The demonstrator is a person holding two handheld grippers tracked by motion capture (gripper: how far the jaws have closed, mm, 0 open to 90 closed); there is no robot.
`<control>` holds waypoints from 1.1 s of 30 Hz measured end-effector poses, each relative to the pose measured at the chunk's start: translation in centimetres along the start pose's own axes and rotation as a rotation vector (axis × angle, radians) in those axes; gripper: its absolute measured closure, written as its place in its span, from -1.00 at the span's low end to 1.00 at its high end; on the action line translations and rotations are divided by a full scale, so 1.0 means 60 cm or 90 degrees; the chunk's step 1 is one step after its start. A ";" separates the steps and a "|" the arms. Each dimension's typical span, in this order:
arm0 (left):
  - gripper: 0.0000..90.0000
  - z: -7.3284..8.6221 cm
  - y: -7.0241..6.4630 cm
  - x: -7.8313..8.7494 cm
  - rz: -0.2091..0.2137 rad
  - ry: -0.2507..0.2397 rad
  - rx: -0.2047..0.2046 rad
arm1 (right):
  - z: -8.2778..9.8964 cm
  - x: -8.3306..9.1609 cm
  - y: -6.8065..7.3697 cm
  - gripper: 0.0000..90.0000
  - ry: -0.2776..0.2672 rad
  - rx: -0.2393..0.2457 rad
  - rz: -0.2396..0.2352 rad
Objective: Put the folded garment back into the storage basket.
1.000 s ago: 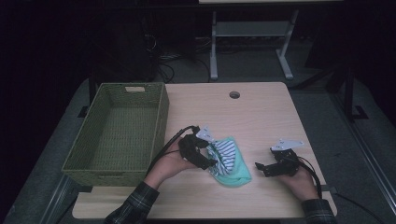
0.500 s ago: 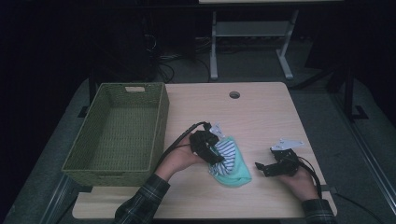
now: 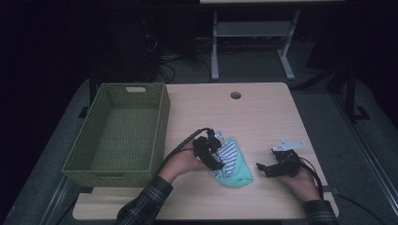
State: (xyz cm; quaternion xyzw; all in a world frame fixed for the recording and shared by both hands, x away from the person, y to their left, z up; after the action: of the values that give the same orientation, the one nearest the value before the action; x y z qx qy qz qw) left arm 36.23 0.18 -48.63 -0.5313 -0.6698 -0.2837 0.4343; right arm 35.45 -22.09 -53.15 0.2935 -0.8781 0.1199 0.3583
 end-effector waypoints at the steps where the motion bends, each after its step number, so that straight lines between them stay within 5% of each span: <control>1: -0.33 0.002 -0.001 -0.005 0.000 0.005 -0.002 | 0.000 0.000 0.000 -0.81 0.000 0.000 0.000; 12: -0.39 0.018 -0.002 -0.028 0.024 0.037 -0.003 | 0.000 0.000 0.000 -0.81 0.000 0.000 0.000; 21: -0.37 0.021 0.000 -0.033 0.033 0.033 0.010 | 0.000 0.000 0.000 -0.81 0.000 0.000 0.001; 33: 0.12 0.021 -0.009 -0.028 0.042 0.045 0.010 | 0.000 0.000 0.000 -0.81 0.000 -0.001 0.001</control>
State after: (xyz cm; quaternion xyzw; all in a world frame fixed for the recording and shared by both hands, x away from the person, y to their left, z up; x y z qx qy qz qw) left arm 35.47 0.33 -50.63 -0.5393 -0.6384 -0.2823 0.4710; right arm 35.45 -22.09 -53.16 0.2923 -0.8786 0.1195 0.3582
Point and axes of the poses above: each handheld gripper's, and its own axes: x roughly backward along the jaws, z roughly out of its underside, y roughly to its left, the point moved 7 cm from there along -x, roughly forward along the jaws, and after that the axes turned 3 degrees about z, right-handed, at the moved point
